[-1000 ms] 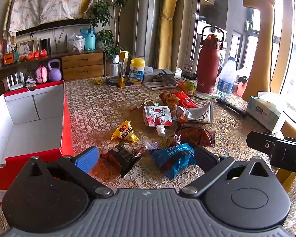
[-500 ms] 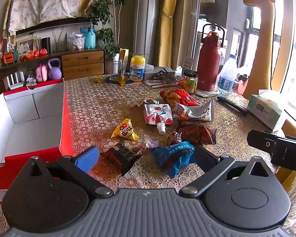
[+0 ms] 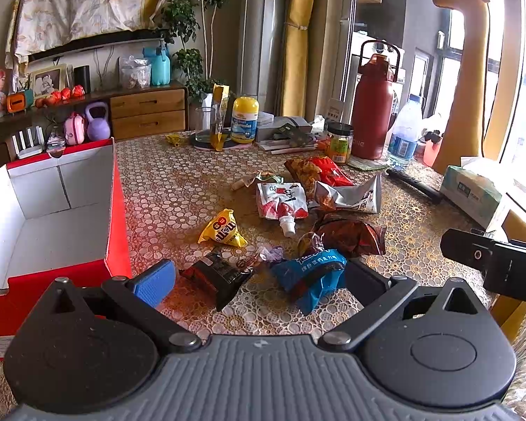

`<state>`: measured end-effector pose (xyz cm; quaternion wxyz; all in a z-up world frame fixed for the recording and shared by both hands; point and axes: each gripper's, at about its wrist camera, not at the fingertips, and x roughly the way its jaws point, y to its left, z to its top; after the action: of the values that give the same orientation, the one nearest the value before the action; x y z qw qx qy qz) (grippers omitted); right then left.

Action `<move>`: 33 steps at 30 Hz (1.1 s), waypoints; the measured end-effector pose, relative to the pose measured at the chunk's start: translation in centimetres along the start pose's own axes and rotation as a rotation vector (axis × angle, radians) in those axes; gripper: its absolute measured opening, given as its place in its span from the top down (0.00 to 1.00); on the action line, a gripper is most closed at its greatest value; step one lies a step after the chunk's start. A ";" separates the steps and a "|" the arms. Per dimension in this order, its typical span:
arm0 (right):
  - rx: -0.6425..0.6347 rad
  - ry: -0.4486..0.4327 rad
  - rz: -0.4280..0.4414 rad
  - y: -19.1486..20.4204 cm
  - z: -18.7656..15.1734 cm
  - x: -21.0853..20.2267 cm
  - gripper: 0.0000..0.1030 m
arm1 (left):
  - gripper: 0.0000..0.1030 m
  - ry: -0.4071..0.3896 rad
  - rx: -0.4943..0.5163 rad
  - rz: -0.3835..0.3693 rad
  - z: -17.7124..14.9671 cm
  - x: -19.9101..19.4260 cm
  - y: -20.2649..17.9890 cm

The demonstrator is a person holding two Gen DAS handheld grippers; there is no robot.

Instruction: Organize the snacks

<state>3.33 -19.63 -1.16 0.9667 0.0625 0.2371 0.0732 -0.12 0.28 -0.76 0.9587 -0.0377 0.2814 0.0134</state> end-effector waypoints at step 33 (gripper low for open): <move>0.005 0.012 -0.003 -0.3 -0.6 0.8 0.00 | 0.00 0.037 0.007 0.025 -0.7 1.3 0.1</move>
<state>3.78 -19.72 -2.11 0.9653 0.0639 0.2431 0.0713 0.59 0.29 -1.99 0.9533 -0.0309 0.2997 0.0236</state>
